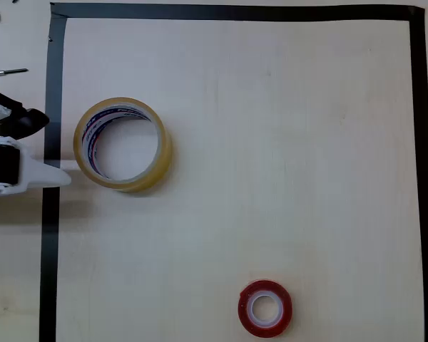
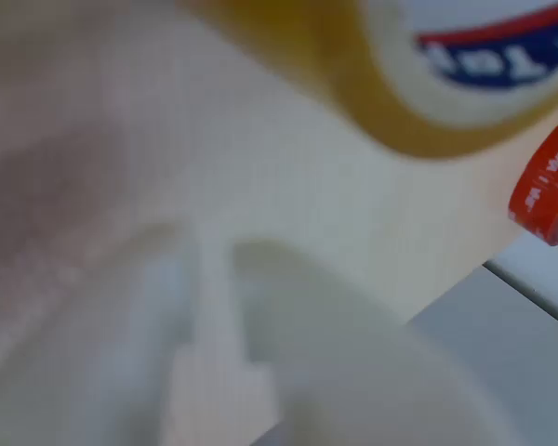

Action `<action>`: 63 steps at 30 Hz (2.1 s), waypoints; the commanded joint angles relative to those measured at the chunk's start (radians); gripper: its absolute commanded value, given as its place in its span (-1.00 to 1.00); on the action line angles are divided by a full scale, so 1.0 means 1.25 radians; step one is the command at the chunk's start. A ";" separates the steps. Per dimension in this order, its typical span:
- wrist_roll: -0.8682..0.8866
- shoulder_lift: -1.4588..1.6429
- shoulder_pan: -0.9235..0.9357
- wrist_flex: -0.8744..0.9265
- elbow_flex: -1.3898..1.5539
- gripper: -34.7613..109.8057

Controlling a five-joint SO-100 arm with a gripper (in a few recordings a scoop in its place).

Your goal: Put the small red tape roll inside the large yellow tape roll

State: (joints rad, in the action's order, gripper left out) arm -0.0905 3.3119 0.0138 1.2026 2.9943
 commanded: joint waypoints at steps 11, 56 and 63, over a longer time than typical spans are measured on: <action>0.009 -0.156 0.044 0.023 -0.333 -0.52; 0.007 -1.907 0.199 0.066 -1.830 -0.04; 0.007 -2.257 0.221 0.335 -2.432 0.00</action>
State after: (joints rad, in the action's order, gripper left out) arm -0.0782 0.6351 0.2592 1.4404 0.4939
